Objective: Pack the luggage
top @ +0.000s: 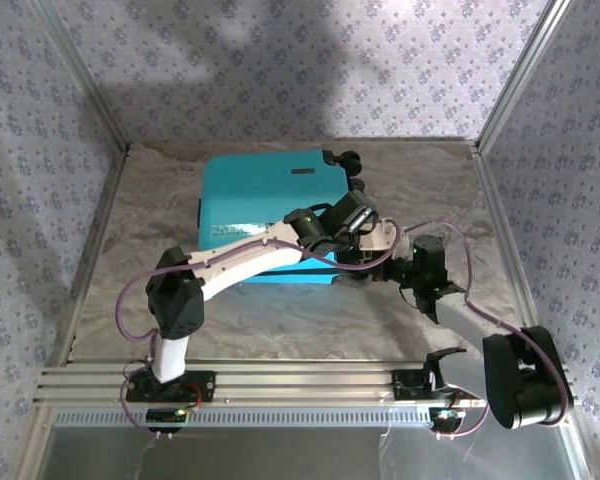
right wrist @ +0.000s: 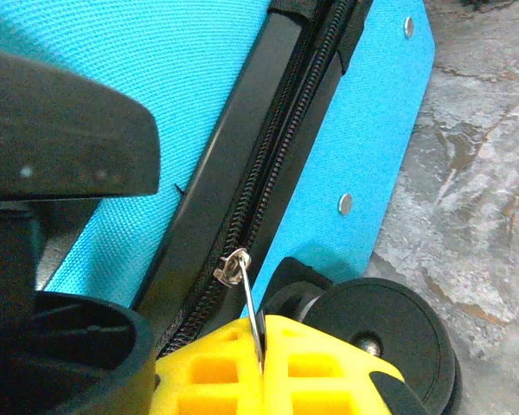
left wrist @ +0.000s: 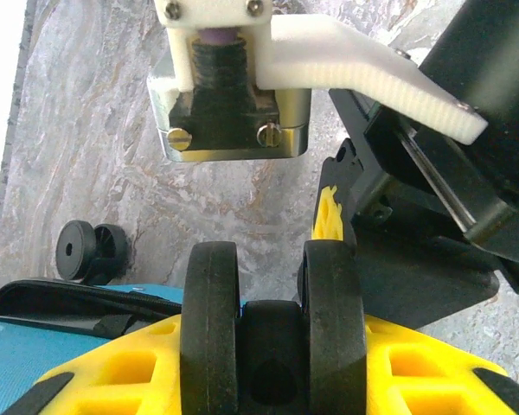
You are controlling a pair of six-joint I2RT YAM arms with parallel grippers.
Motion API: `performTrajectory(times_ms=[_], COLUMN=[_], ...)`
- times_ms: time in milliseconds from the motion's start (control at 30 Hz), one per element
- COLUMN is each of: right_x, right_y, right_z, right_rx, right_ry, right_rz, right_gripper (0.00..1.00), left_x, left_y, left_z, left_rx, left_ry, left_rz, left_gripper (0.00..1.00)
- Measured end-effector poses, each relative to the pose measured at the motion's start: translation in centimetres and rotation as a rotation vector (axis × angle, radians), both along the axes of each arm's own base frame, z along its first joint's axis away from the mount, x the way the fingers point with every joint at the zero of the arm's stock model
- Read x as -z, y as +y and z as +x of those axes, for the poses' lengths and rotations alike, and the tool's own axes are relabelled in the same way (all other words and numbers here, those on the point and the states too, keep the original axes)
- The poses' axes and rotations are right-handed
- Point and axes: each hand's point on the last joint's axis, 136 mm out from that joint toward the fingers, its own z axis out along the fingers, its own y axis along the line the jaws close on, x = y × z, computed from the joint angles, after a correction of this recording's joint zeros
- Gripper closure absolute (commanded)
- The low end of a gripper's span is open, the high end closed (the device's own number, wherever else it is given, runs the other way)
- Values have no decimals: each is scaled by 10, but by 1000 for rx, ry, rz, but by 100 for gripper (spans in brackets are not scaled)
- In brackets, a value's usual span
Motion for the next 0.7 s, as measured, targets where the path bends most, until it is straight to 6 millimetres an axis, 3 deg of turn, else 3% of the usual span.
performTrajectory(times_ms=[533,700], right_x=[-5,-9], right_y=[18,26], right_z=[0,-9], right_rx=[-124,-133], right_ry=[-44,-85], right_rz=[25,6], right_gripper=[100,100], left_x=[-5,-3], left_y=[22,32], left_z=[-7,-32], left_rx=[-16,35], left_ry=[-30,28], left_rz=[-8,5], left_gripper=[100,100])
